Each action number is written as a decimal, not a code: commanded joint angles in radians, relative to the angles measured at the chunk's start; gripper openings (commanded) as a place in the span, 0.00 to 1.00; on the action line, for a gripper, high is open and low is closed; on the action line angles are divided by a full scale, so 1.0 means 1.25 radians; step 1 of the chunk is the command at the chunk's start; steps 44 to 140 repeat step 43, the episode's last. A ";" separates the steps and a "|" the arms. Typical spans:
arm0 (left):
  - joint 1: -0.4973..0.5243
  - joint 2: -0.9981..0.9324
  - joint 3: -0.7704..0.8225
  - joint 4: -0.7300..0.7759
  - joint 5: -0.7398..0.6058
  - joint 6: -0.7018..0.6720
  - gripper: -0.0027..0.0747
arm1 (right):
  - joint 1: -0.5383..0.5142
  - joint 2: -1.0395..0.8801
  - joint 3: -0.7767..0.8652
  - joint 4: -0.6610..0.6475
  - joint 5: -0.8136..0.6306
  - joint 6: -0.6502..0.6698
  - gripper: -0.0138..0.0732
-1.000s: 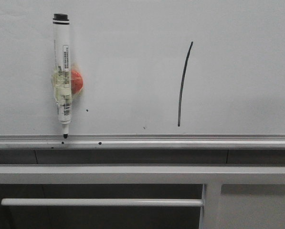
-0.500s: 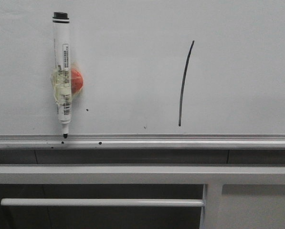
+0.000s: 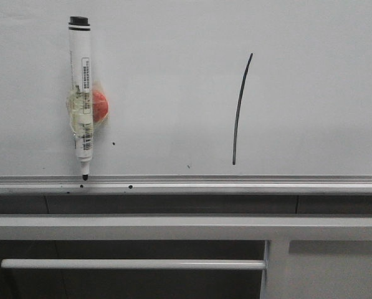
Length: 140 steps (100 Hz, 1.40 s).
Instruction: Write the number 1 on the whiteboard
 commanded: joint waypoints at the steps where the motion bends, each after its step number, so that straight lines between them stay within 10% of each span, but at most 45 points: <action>1: 0.003 -0.019 0.006 -0.024 -0.057 0.000 0.01 | -0.003 -0.012 0.022 -0.003 -0.006 -0.009 0.09; 140: 0.003 -0.019 0.006 -0.056 -0.057 0.000 0.01 | -0.003 -0.012 0.022 -0.003 -0.006 -0.009 0.09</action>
